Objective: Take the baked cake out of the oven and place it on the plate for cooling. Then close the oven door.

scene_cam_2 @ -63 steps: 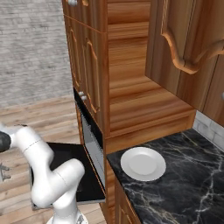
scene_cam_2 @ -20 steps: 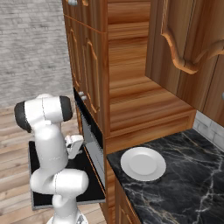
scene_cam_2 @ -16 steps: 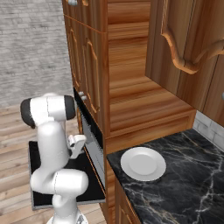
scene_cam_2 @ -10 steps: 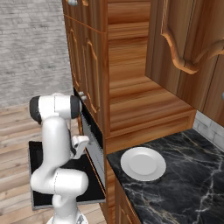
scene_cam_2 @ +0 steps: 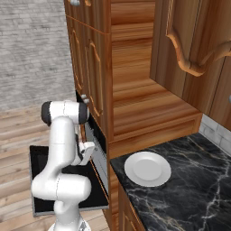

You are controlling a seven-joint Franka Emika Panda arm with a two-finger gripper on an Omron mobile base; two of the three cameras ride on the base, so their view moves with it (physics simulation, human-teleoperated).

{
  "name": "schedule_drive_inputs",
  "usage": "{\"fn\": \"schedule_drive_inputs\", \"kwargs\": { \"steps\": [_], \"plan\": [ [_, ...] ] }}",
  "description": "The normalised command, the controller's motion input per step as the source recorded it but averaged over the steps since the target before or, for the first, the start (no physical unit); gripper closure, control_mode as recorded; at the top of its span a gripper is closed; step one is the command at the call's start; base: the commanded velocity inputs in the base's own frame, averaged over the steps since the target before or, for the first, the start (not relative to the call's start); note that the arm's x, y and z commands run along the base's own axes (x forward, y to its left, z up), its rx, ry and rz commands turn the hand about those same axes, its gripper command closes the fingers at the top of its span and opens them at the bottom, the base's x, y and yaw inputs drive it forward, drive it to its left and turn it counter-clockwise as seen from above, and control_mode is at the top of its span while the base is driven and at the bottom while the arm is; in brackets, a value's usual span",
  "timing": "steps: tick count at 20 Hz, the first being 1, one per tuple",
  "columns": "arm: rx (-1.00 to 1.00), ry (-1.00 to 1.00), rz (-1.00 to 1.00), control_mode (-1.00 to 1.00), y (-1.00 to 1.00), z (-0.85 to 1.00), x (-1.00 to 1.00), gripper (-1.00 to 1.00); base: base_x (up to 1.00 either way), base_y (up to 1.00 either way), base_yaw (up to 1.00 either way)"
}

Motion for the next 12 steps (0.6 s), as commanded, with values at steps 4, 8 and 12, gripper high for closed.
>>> {"fn": "schedule_drive_inputs", "kwargs": {
  "steps": [4,8,12],
  "plan": [
    [-0.05,0.00,0.00,-1.00,0.00,-0.35,0.56,-1.00,0.00,0.00,0.00],
    [-0.03,0.00,0.00,-1.00,-0.02,-0.34,0.56,-1.00,0.00,0.00,0.00],
    [-0.01,0.00,0.00,-1.00,-0.08,-0.34,0.54,-1.00,0.00,0.00,0.00]
  ]
}}
